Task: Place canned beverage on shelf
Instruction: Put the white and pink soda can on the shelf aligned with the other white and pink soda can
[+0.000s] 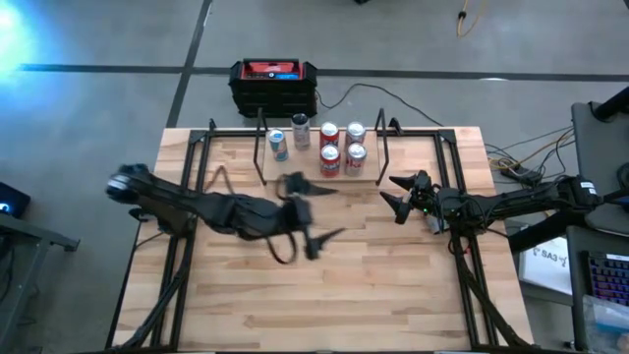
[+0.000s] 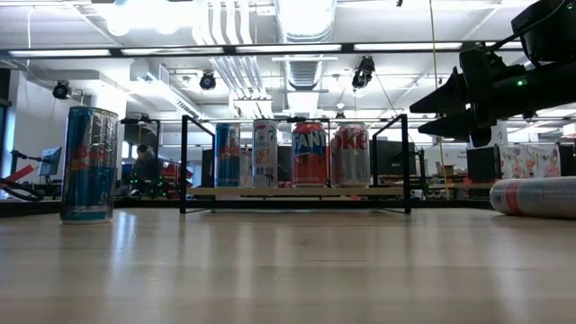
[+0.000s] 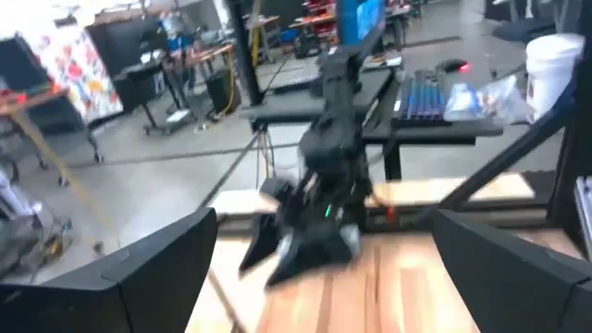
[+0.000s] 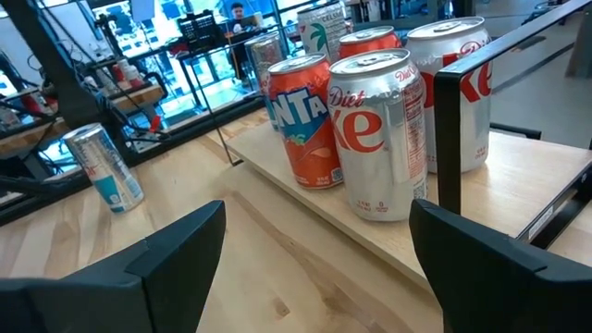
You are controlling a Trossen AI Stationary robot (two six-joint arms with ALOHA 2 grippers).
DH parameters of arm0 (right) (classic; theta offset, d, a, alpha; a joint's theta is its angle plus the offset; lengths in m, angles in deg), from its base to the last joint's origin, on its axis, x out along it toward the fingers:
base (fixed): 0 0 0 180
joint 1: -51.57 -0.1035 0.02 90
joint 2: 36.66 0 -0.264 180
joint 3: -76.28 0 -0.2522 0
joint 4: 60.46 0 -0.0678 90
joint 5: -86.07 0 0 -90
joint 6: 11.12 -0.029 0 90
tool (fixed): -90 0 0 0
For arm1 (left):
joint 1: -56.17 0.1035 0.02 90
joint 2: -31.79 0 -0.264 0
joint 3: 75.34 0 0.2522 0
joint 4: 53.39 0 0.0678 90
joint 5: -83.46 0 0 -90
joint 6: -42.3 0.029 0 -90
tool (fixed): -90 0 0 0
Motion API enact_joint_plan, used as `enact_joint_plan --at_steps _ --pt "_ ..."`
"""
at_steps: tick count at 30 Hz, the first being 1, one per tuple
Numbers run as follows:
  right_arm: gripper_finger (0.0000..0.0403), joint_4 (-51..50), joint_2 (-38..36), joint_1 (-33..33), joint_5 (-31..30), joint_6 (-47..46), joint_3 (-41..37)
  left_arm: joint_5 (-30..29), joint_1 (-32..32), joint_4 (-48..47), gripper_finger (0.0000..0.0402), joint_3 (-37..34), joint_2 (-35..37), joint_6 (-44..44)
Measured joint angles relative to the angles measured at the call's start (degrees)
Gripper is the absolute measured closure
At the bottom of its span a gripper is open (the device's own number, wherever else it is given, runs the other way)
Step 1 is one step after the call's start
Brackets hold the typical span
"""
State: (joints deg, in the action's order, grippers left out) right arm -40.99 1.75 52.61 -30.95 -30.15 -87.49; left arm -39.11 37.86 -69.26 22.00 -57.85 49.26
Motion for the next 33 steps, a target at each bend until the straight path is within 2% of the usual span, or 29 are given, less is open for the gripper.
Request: enact_joint_plan --at_steps 4,8,15,20,23,26,30,33 --pt "0.0076 0.02 0.00 0.00 0.00 0.00 0.00 -0.16 0.29 5.45 0.0017 -15.54 9.05 -1.90" --pt "0.0076 0.02 0.00 0.00 -0.01 0.00 0.00 -0.05 0.25 8.23 0.0017 -25.94 14.78 -1.23" --pt "0.0076 0.02 0.00 0.00 0.00 0.00 0.01 -1.25 0.31 10.75 0.0017 -38.01 20.69 3.44" --pt "0.0076 0.02 0.00 0.00 0.00 -0.02 -0.01 -0.02 0.50 17.87 0.0017 -44.93 22.54 2.97" --pt "0.0076 0.03 0.00 0.00 0.00 -0.02 0.00 0.57 0.57 22.63 0.0017 -50.16 25.96 1.65" --pt "0.0076 0.02 0.00 0.00 0.00 -0.02 0.00 0.61 0.57 25.01 0.0017 -56.32 31.75 -4.73" --pt "0.0076 0.02 0.00 0.00 0.00 -0.01 -0.01 0.62 0.51 26.77 0.0017 -64.66 39.93 -19.72" --pt "0.0076 0.02 0.00 0.02 0.00 -0.02 0.01 0.58 0.51 27.20 0.0017 -68.89 43.42 -28.19"
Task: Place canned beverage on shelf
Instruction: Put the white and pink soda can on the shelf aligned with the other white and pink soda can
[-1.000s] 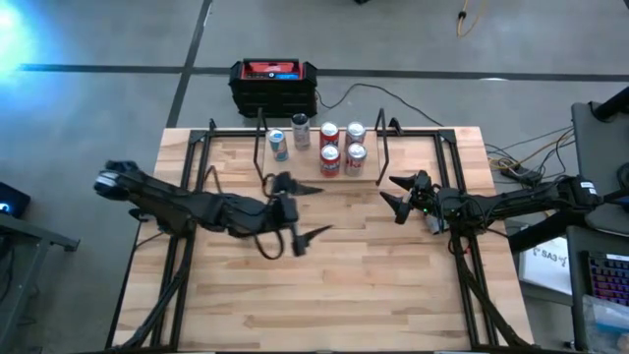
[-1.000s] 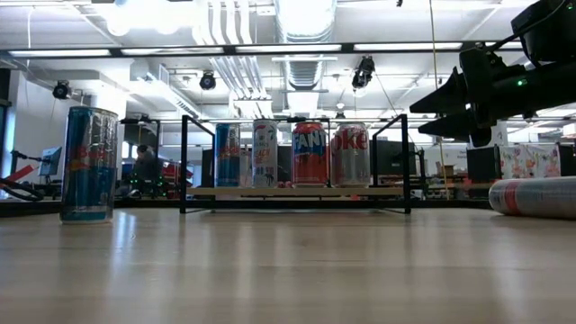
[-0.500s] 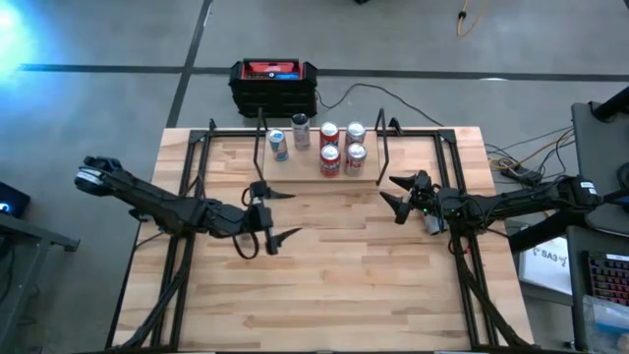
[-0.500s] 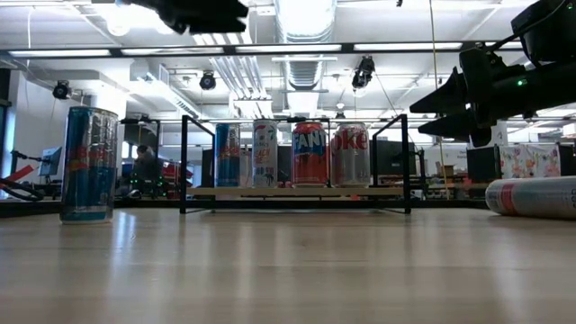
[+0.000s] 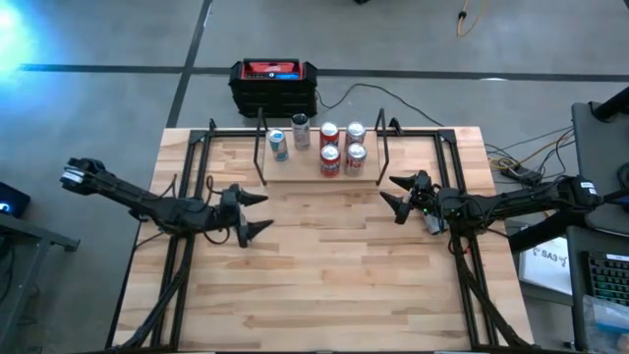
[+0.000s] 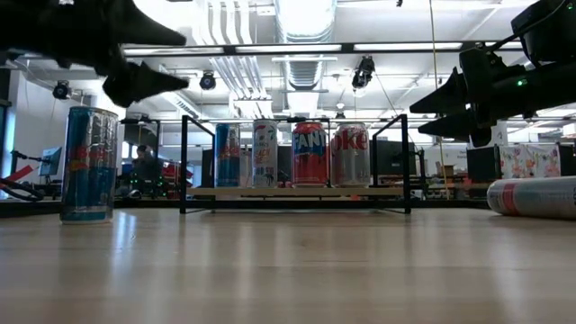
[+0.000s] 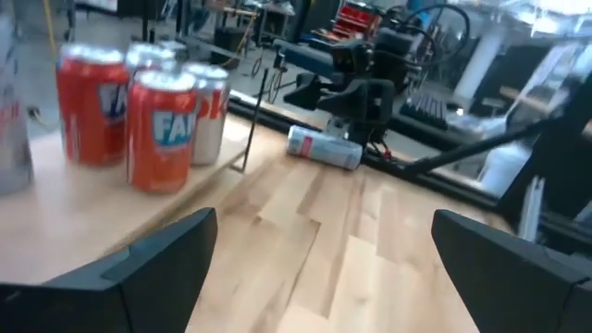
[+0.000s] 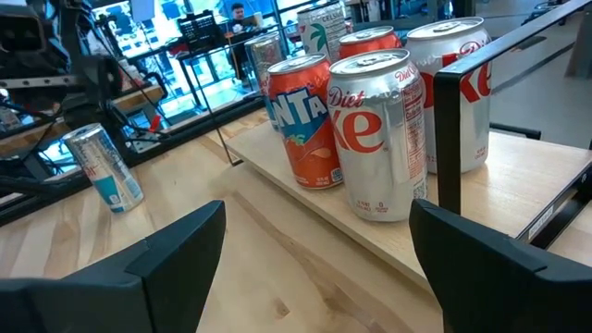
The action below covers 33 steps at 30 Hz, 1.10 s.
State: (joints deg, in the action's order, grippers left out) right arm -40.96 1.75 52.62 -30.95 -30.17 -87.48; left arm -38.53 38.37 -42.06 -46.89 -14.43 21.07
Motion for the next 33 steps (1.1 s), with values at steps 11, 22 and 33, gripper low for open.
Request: enact_joint_plan --at_steps 11,22,33 --pt "0.0076 0.00 0.00 0.00 0.00 0.01 0.00 -0.26 0.00 2.93 0.0017 -1.87 0.39 12.55" --pt "0.0076 0.00 0.00 0.00 0.00 0.00 -0.02 -0.33 0.00 2.84 0.0017 -1.75 -1.67 12.76" --pt "0.0076 0.00 0.00 0.00 0.00 0.02 -0.02 -0.43 0.00 2.77 0.0017 -1.67 -5.60 12.78"
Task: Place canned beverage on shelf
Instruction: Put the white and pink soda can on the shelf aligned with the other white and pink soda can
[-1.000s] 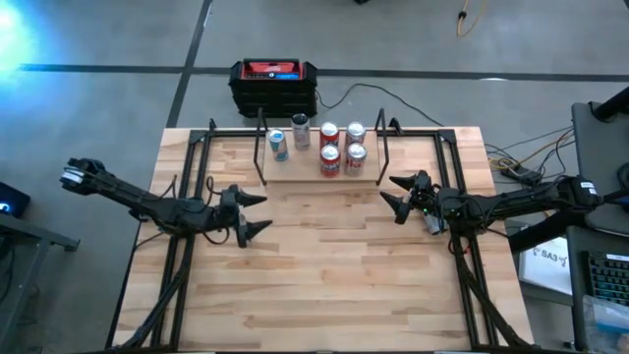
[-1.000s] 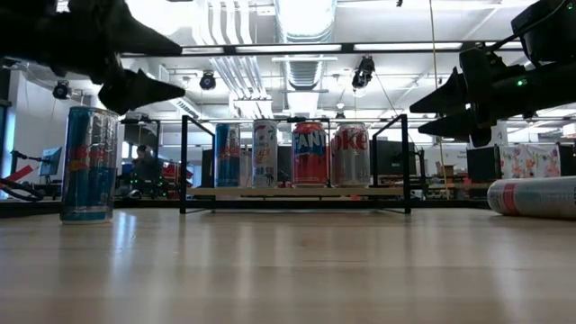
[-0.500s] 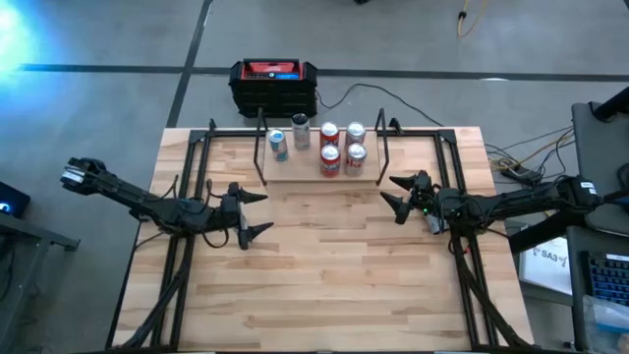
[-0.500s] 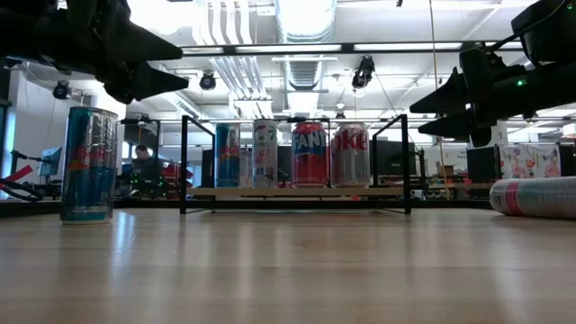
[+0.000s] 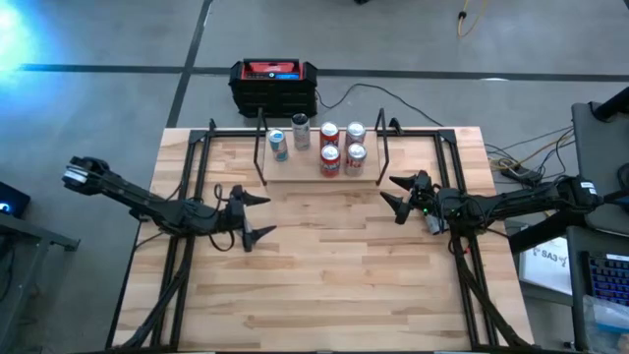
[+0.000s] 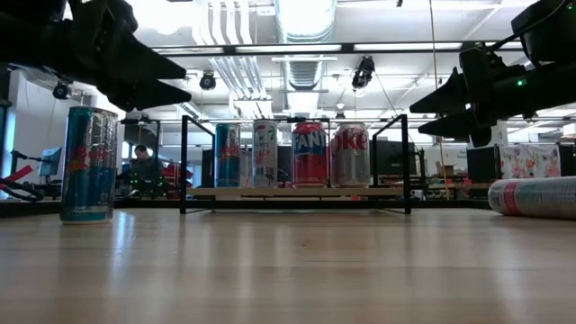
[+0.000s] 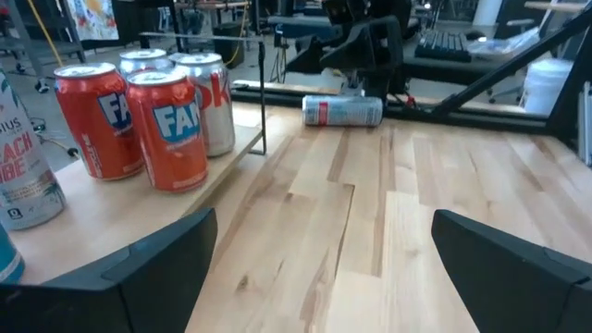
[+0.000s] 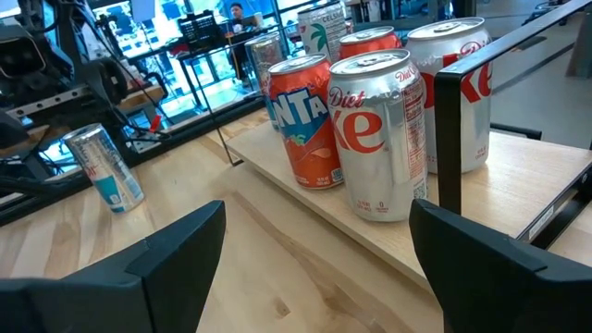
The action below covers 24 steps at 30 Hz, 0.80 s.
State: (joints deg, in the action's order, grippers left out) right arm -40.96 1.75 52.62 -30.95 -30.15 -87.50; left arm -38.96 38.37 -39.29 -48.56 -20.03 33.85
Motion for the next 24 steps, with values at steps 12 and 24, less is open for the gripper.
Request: enact_joint_plan --at_steps 12,24 --pt "0.0076 -1.89 -0.50 0.11 7.31 -6.98 1.56 0.00 0.00 0.70 0.0017 0.22 -6.82 0.06" --pt "0.0076 -81.43 7.88 0.10 7.41 -22.59 42.16 -0.18 0.02 2.84 0.0017 0.23 -11.28 0.23"
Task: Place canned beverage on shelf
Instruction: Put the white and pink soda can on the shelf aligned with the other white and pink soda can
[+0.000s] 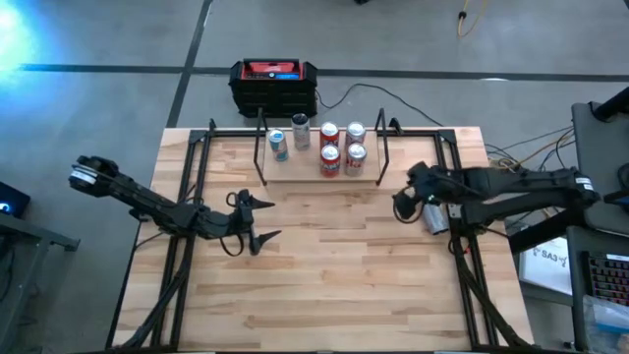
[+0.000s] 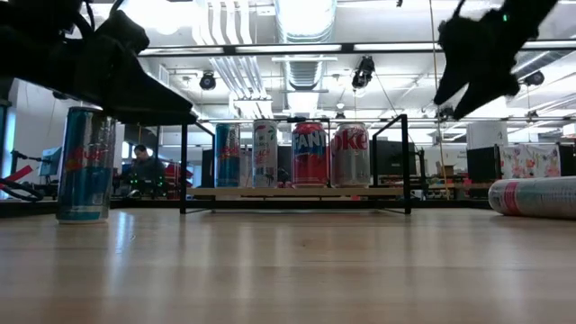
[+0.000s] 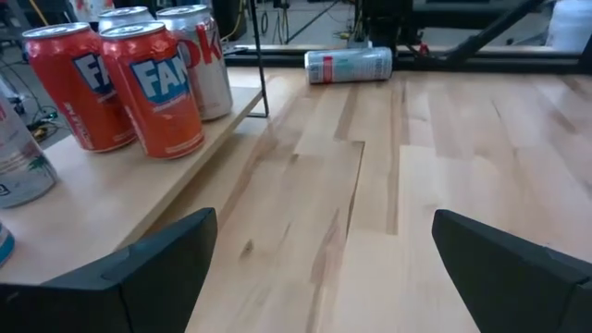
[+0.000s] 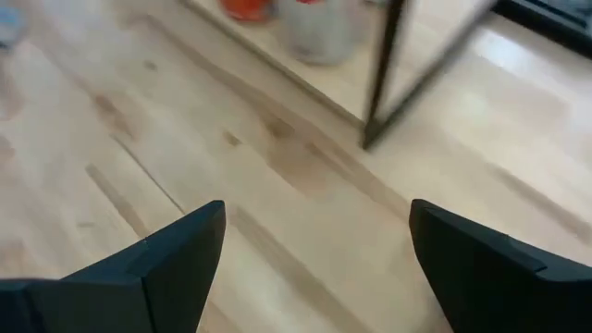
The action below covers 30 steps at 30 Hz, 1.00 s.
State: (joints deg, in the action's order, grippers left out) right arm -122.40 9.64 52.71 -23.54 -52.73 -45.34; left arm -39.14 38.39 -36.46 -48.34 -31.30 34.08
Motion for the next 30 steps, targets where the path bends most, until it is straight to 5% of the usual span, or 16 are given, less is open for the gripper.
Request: enact_joint_plan --at_steps 11,17,30 --pt "0.0076 -41.76 11.76 0.02 2.11 -24.20 20.28 0.42 0.00 6.96 0.0017 -0.29 -0.42 -0.36" --pt "0.0076 -38.30 15.52 0.00 14.50 -23.76 18.80 0.40 0.00 7.20 0.0017 -0.29 -0.76 -0.32" --pt "0.0076 -40.16 14.42 2.54 15.59 -22.31 7.06 0.31 0.00 7.54 0.0017 -0.21 -1.36 -0.23"
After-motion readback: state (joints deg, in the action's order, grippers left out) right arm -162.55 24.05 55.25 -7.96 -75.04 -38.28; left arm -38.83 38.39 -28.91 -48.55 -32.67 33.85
